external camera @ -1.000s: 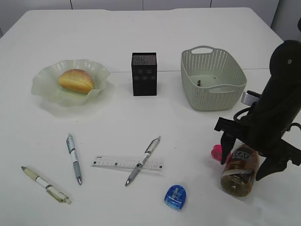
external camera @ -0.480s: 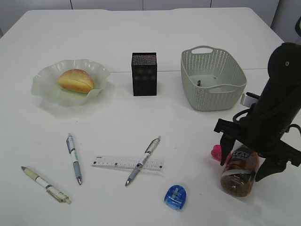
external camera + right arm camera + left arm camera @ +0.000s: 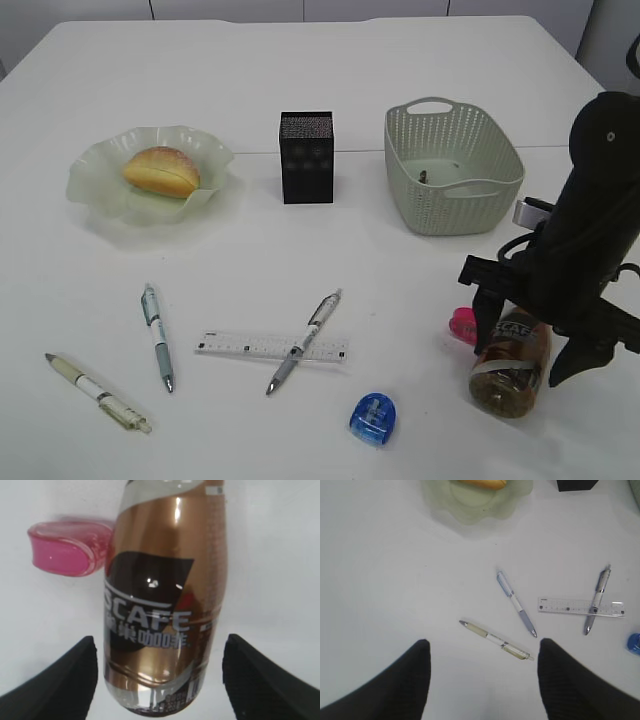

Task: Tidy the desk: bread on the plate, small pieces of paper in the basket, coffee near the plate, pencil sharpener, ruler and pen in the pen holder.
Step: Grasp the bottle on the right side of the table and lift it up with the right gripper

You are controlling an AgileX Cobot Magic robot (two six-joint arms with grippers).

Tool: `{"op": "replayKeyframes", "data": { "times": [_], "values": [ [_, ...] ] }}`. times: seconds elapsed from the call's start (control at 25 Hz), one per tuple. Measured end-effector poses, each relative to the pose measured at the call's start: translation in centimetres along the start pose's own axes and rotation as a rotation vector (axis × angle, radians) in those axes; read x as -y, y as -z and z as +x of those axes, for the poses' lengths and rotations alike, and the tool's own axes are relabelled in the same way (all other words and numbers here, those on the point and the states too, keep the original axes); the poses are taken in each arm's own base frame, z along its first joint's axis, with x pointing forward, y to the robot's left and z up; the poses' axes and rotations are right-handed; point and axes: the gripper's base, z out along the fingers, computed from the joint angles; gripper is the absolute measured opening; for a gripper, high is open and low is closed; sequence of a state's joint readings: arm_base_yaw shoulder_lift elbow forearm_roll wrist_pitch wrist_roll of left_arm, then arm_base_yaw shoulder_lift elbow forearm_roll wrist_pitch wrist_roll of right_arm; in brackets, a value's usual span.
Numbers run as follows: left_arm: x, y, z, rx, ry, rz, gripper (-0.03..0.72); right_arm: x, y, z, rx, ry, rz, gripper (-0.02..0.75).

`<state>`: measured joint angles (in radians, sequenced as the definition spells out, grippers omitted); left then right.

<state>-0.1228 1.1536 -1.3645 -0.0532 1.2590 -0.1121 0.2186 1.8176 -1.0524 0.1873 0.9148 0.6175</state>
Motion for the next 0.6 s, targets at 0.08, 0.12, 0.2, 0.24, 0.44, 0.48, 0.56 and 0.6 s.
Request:
{"op": "replayKeyframes", "data": {
  "times": [0.08, 0.12, 0.2, 0.24, 0.44, 0.48, 0.56, 0.6],
  "values": [
    [0.00, 0.00, 0.00, 0.000, 0.000, 0.000, 0.486, 0.02, 0.00, -0.01, 0.002, 0.002, 0.002, 0.596],
    [0.00, 0.00, 0.00, 0.000, 0.000, 0.000, 0.486, 0.01, 0.00, -0.01, 0.001, 0.001, 0.002, 0.595],
    [0.00, 0.00, 0.00, 0.000, 0.000, 0.000, 0.486, 0.02, 0.00, -0.02, 0.002, 0.002, 0.003, 0.595],
    [0.00, 0.00, 0.00, 0.000, 0.000, 0.000, 0.486, 0.02, 0.00, -0.02, 0.002, 0.002, 0.003, 0.594],
    [0.00, 0.00, 0.00, 0.000, 0.000, 0.000, 0.486, 0.02, 0.00, -0.02, 0.002, 0.000, 0.003, 0.594],
    [0.00, 0.00, 0.00, 0.000, 0.000, 0.000, 0.486, 0.02, 0.00, -0.02, 0.002, 0.000, 0.003, 0.594],
    [0.00, 0.00, 0.00, 0.000, 0.000, 0.000, 0.486, 0.02, 0.00, -0.02, 0.002, 0.000, 0.003, 0.594],
    [0.00, 0.00, 0.00, 0.000, 0.000, 0.000, 0.486, 0.02, 0.00, -0.02, 0.002, -0.002, 0.003, 0.594]
  ]
}}
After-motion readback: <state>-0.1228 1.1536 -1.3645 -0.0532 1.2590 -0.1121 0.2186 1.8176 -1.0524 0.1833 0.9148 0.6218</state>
